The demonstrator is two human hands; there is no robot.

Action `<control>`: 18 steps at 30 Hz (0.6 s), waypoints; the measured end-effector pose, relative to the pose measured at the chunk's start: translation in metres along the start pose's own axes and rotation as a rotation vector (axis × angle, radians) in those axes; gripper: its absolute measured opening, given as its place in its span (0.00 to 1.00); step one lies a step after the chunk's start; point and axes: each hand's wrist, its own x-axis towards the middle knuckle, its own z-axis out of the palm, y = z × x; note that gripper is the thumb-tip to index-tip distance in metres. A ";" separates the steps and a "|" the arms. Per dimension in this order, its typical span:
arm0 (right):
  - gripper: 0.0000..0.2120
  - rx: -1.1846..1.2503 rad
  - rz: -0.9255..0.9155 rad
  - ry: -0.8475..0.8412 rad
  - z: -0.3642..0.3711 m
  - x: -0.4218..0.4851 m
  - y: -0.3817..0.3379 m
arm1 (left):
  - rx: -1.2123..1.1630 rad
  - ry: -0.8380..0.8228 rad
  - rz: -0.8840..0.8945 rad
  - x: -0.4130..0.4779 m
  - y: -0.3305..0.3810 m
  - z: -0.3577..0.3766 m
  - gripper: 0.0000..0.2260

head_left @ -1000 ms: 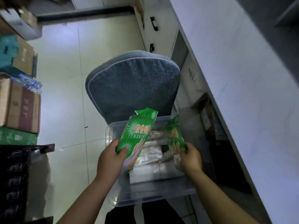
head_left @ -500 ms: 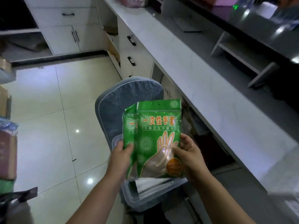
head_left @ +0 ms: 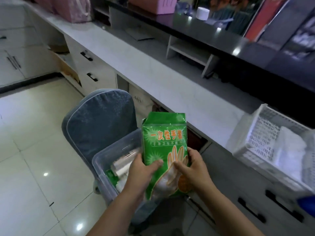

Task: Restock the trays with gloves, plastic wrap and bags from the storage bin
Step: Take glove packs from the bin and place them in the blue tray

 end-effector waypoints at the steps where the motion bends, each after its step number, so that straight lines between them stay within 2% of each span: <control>1: 0.22 -0.042 0.010 0.050 -0.011 -0.003 0.005 | -0.005 -0.029 0.002 -0.002 0.002 0.009 0.12; 2: 0.24 -0.032 0.044 0.094 -0.023 -0.006 0.010 | -0.003 -0.056 0.001 -0.004 0.005 0.019 0.12; 6: 0.32 0.374 0.241 0.184 -0.074 -0.025 0.028 | -0.021 -0.180 -0.010 -0.011 0.012 0.069 0.12; 8: 0.33 0.469 0.293 0.227 -0.103 -0.035 0.041 | -0.034 -0.252 -0.028 -0.017 0.013 0.100 0.12; 12: 0.30 0.675 0.328 0.262 -0.166 -0.069 0.068 | 0.028 -0.385 -0.006 -0.042 0.009 0.168 0.12; 15: 0.27 0.724 0.342 0.252 -0.212 -0.101 0.090 | 0.132 -0.473 0.068 -0.068 0.000 0.221 0.11; 18: 0.24 0.763 0.325 0.325 -0.258 -0.126 0.117 | 0.165 -0.551 0.119 -0.100 -0.012 0.277 0.10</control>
